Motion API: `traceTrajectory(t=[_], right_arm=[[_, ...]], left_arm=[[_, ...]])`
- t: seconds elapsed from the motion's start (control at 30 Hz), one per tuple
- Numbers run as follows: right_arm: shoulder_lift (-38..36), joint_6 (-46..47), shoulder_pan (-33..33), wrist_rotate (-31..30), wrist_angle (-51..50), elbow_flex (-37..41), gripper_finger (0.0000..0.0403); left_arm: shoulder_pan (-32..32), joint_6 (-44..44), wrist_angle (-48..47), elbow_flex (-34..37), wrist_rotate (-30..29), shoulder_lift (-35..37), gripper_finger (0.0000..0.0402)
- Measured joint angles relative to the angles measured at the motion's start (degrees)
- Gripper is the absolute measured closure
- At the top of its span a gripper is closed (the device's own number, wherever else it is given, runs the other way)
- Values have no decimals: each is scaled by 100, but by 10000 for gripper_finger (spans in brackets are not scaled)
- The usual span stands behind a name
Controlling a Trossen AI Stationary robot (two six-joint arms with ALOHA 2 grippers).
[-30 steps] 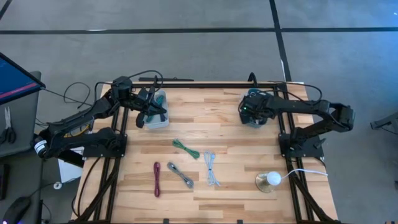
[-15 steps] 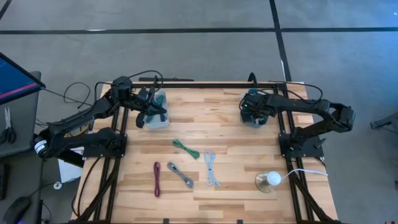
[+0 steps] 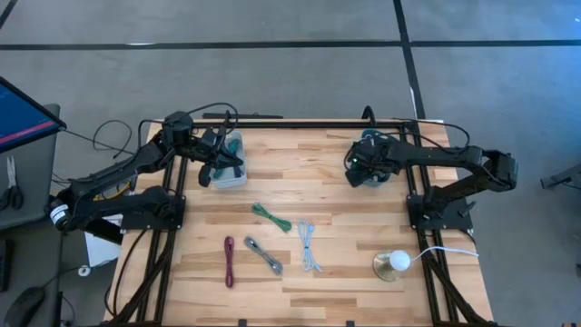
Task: Pick & Place USB Port
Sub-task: Put the pink patterned USB cable into the gray bin
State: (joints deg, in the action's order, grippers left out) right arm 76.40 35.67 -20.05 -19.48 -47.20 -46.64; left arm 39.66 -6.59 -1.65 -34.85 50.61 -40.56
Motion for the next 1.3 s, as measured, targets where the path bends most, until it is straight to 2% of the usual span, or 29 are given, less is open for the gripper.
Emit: traceTrajectory(t=[0.37,0.6,0.8,1.03,1.17,1.3], right_arm=[[-2,-240,1270,16,328,-920,291],[0,-1472,2123,-3,1353,-1041,292],[0,-1828,2605,-530,1438,-1041,292],[0,-1832,2959,-640,1423,-1041,292],[0,-1830,3062,-992,1421,-1041,292],[0,-1824,3094,-1133,1421,-1041,292]], left_arm=[[-2,5,0,0,0,-1,390],[-2,523,-21,0,2,-1,390],[-227,-152,-932,0,-54,297,390],[-1056,-203,-2090,0,-1251,1495,396],[-1694,186,-2599,0,-1782,2128,396],[-2366,629,-3014,0,-2336,2417,396]])
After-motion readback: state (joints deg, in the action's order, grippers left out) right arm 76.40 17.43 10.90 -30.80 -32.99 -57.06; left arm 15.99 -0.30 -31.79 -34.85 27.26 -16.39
